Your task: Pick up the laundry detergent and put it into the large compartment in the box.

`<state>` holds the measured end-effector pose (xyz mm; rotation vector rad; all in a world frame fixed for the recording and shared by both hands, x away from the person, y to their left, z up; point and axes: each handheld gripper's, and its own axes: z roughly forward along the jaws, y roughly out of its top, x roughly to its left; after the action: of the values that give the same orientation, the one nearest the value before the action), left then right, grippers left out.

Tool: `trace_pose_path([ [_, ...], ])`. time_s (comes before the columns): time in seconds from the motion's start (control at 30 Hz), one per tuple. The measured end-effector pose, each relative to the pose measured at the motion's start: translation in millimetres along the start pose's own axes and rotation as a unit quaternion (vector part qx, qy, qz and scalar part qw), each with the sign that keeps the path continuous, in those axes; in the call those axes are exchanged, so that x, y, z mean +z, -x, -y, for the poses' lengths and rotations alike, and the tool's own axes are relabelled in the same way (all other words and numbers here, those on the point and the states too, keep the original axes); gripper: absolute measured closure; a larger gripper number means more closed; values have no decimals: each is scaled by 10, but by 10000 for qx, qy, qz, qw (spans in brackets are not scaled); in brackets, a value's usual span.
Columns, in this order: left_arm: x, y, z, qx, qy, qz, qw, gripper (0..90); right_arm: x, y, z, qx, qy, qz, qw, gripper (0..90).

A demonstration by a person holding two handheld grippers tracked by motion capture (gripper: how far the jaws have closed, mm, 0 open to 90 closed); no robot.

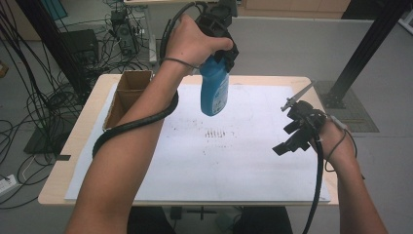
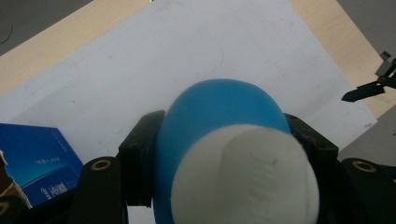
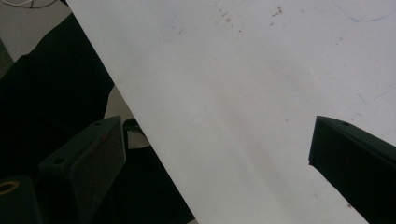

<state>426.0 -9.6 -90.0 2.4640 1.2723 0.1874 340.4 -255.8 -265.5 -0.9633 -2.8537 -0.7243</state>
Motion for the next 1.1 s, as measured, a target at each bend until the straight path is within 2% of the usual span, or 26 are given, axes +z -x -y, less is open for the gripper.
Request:
trace_pose_path([
  [0.2, -169, 16, -50, 95, 9, -43, 9999, 375, 11, 2, -14, -17, -6, -4, 10000, 35],
  [0.4, -350, 20, -107, 73, 121, -99, 9999, 375, 13, 0, -25, 0, -3, -3, 10000, 35],
  [0.6, -424, -13, -125, 51, 114, -46, 9999, 375, 22, -1, -35, 4, -13, -5, 10000, 35],
  [0.93, -506, -189, -47, -92, 107, -76, 9999, 375, 14, 17, -18, 4, 16, -5, 10000, 35],
  [1.1, -549, -321, 35, -316, 133, -151, 9993, 375, 1, 11, -24, -4, 6, 21, 10000, 35],
])
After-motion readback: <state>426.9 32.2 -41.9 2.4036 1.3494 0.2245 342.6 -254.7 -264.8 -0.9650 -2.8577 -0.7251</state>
